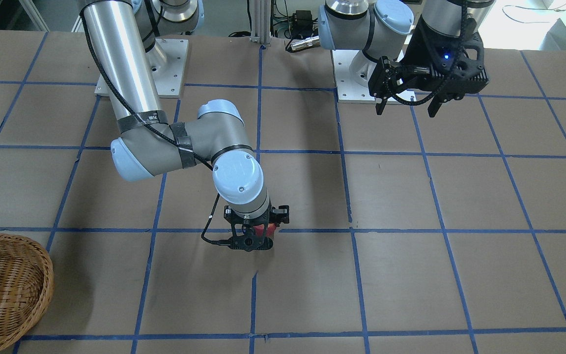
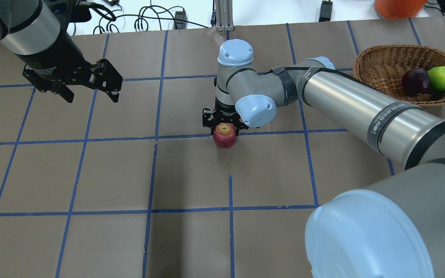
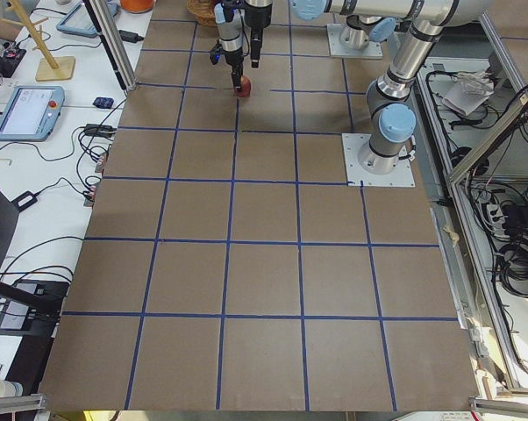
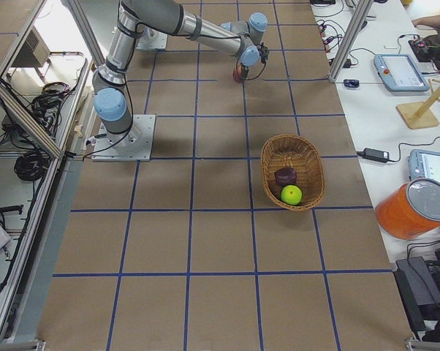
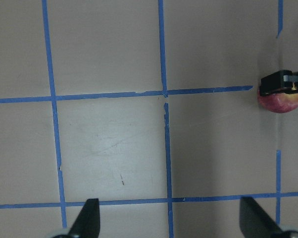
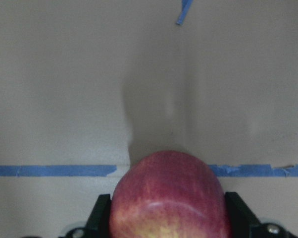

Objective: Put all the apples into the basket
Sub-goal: 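Carry the red apple with the right gripper over the basket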

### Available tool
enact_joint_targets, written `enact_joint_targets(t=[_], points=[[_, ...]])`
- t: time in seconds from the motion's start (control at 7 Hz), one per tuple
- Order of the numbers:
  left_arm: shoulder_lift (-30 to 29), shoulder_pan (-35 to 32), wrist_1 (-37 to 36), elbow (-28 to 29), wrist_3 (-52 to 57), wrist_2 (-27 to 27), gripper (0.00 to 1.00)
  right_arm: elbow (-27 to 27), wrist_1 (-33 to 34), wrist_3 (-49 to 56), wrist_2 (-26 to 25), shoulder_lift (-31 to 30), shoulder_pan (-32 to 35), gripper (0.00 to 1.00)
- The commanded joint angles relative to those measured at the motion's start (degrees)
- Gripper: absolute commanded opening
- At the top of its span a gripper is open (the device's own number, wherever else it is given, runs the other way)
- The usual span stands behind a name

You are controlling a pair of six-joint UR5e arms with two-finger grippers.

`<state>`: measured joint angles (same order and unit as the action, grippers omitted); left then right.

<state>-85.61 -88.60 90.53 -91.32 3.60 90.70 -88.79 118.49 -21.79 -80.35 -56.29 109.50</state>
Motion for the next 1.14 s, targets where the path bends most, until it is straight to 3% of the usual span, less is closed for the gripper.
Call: enact_joint_targets(t=[0.0,0.29,0.57,0.71,1.0], points=[[0.1,0.0,0.0,0.0,0.0,0.0,1.00,1.0,-0.4,1.0,-0.3,-4.0,-2.3,0.00],[0.0,0.0,0.1,0.0,0.0,0.0,1.00,5.5,-9.4,6.2,-2.3,-7.0,-12.5,0.00],[0.0,0.0,0.1,0.0,0.0,0.0,1.00,10.7,-15.1,19.9,-10.4,-7.2,-22.4,0.00],[0.0,0.1,0.0,-0.1,0.0,0.0,1.00,11.5,-15.1,26.6,-14.2,-7.2,-27.3,0.00],[0.0,0.1,0.1,-0.1,0.1,0.0,1.00,11.0,-14.0,37.3,-14.4,-6.2,-35.6,0.00]])
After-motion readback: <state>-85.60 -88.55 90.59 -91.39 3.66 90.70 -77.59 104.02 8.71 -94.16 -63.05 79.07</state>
